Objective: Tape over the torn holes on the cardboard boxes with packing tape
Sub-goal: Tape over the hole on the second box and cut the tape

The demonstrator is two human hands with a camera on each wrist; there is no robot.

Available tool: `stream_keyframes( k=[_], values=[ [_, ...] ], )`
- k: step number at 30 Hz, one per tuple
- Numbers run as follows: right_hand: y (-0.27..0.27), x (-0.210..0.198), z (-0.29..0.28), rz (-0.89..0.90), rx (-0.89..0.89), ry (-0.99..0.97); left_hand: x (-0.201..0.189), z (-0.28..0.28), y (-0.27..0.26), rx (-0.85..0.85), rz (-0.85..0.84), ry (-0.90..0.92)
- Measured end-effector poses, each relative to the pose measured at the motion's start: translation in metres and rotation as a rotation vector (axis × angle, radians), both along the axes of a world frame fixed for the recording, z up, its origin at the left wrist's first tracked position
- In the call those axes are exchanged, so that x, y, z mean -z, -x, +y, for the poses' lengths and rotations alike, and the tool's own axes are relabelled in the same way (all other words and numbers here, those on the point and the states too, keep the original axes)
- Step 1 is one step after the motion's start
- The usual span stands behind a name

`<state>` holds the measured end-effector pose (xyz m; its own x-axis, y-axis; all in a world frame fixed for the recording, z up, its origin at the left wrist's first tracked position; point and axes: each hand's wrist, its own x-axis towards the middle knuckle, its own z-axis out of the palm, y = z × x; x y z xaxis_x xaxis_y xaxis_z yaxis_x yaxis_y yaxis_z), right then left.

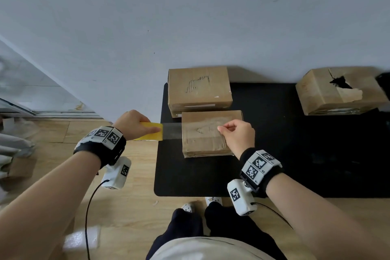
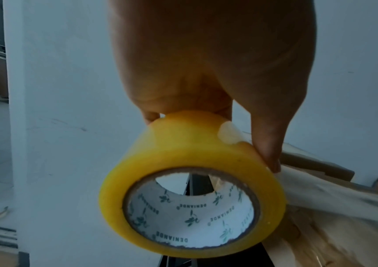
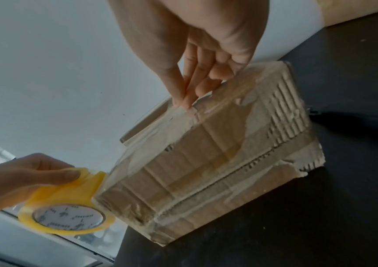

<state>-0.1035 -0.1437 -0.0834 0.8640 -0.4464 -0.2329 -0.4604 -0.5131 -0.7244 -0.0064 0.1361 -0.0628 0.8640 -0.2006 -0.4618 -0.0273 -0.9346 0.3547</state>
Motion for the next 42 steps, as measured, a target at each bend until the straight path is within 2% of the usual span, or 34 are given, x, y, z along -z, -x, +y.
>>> stream_keyframes(
  k=[6, 13, 21, 23, 26, 28, 31, 35, 42],
  values=[
    [-0.002, -0.004, 0.005, 0.039, -0.109, 0.184, 0.001, -0.001, -0.002, 0.005, 0.019, 0.015],
    [-0.004, -0.014, 0.005, 0.071, -0.328, 0.494, 0.002, -0.003, -0.003, 0.004, 0.024, 0.01],
    [-0.005, -0.024, 0.004, 0.137, -0.391, 0.671, 0.006, -0.005, -0.001, 0.012, 0.034, 0.042],
    [-0.002, -0.023, -0.001, 0.077, -0.383, 0.711, 0.004, -0.004, -0.001, 0.012, 0.032, 0.056],
    [0.005, -0.015, 0.003, -0.129, -0.521, 0.644, 0.003, -0.004, 0.0, 0.019, 0.031, 0.056],
    [0.008, -0.009, 0.019, -0.092, -0.718, 0.547, 0.002, -0.005, 0.001, 0.022, 0.034, 0.053],
    [0.009, 0.007, 0.043, -0.007, -0.944, 0.586, 0.003, -0.005, 0.003, 0.024, 0.031, 0.044],
    [0.012, 0.025, 0.049, 0.079, -0.995, 0.655, 0.004, -0.004, 0.006, 0.007, 0.017, 0.048],
    [0.021, 0.027, 0.012, 0.131, -0.93, 0.664, 0.002, -0.004, 0.007, 0.01, 0.019, 0.042]
  ],
)
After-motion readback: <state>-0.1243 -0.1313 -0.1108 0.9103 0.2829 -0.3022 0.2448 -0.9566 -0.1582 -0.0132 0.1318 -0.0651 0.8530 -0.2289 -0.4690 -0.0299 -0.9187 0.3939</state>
